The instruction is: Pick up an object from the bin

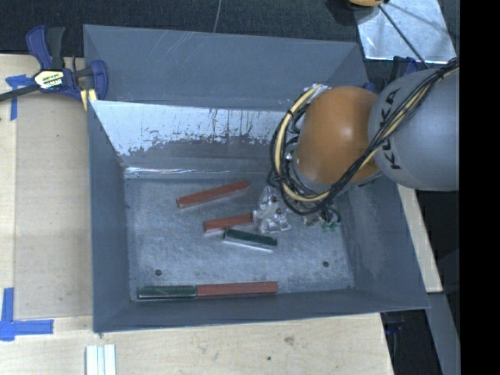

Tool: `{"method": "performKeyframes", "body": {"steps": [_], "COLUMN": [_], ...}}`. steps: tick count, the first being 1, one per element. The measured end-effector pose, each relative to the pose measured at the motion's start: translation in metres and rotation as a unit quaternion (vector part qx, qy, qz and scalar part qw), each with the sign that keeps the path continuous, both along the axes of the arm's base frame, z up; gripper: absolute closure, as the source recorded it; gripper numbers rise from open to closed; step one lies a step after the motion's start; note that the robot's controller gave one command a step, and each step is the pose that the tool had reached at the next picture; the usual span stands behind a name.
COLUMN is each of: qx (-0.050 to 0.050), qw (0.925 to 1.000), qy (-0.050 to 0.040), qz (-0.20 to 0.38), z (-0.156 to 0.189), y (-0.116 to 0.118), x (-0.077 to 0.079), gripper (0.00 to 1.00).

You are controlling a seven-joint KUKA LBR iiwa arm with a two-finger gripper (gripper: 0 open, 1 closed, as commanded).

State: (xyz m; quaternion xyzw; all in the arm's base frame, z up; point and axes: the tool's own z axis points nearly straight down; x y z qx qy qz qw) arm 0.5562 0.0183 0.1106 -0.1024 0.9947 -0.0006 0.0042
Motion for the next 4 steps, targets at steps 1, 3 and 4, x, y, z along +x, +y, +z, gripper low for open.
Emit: {"method": "performKeyframes", "body": {"steps": [1,3,4], "qx": [0.000,0.000,0.000], "qw": [0.9995,0.9994,0.9931], "qy": [0.0009,0.0031,0.0063], "qz": [0.032,0.033,0.117], "z": [-0.021,-0.026,-0.007], "y": [0.004,0.004,0.008], "x": [0.002,0.001,0.003], "gripper": [0.00,1.00,1.00]}}
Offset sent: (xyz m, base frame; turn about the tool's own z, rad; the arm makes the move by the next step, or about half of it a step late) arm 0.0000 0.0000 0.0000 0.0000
